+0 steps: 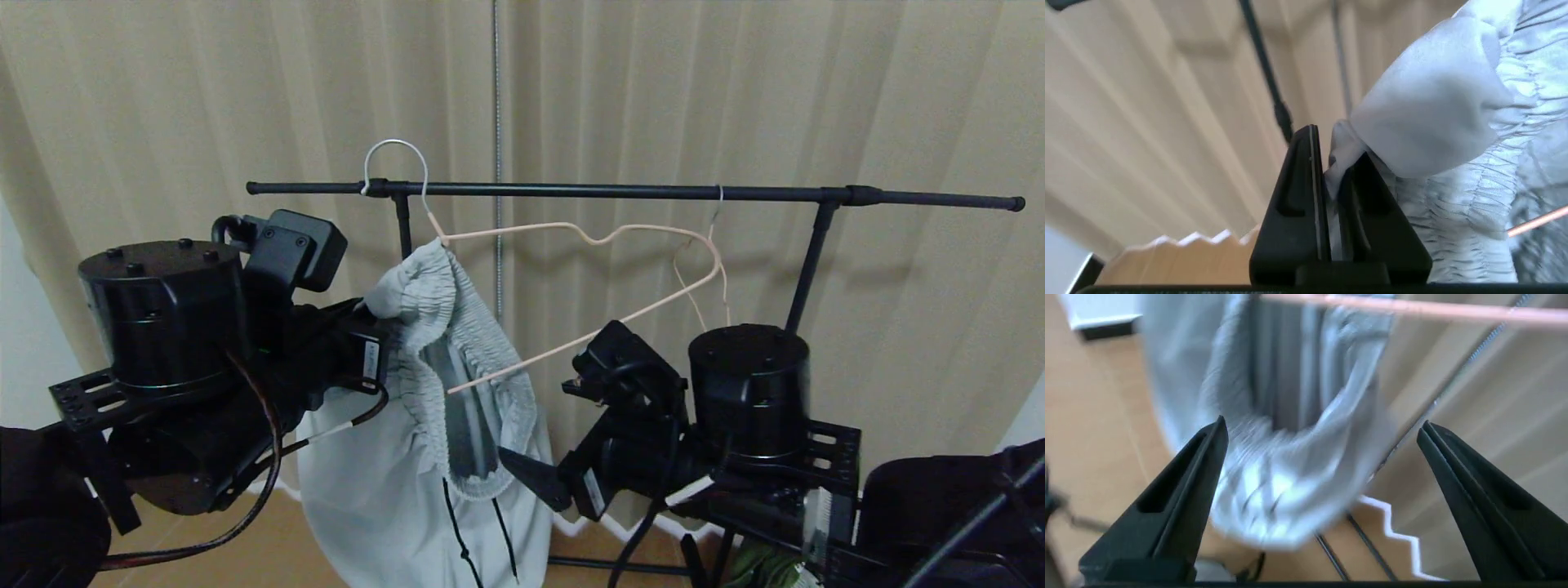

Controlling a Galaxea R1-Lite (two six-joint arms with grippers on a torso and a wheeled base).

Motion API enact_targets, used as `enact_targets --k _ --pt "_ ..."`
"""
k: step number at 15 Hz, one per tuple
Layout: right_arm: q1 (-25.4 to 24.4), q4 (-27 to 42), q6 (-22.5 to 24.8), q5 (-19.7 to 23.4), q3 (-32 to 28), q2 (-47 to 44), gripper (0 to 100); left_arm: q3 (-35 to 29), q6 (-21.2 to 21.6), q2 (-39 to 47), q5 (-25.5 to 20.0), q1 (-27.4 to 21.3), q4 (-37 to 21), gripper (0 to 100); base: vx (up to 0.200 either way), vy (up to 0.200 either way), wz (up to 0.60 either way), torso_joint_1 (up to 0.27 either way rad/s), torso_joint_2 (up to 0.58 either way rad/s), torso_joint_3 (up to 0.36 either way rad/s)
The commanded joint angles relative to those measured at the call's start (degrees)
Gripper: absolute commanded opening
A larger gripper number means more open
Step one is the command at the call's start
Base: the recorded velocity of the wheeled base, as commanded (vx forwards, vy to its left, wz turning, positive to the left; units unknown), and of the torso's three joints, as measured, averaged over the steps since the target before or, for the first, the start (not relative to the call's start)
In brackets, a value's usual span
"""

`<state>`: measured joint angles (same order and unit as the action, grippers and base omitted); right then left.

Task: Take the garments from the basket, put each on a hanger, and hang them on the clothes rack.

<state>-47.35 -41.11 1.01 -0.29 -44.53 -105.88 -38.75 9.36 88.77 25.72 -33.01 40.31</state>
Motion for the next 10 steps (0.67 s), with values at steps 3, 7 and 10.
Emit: enact_targets --k 3,7,10 --pt "0.2 -0.2 -2.0 -3.0 -3.6 -6.8 100 0.1 0.1 -1.8 0.1 -1.4 0.0 0 0.000 0.000 0.00 0.000 0.00 0.000" --pt "0.6 -1.7 -2.0 -4.8 -1.2 -6.2 0 -0.1 0.6 -1.7 0.1 -1.2 0.0 0 0.000 0.000 0.00 0.000 0.00 0.000" --pt "2.7 -3.5 -1.9 -5.5 0.3 -5.4 0 0.0 2.7 -1.8 0.2 -0.4 0.0 0 0.000 0.000 0.00 0.000 0.00 0.000"
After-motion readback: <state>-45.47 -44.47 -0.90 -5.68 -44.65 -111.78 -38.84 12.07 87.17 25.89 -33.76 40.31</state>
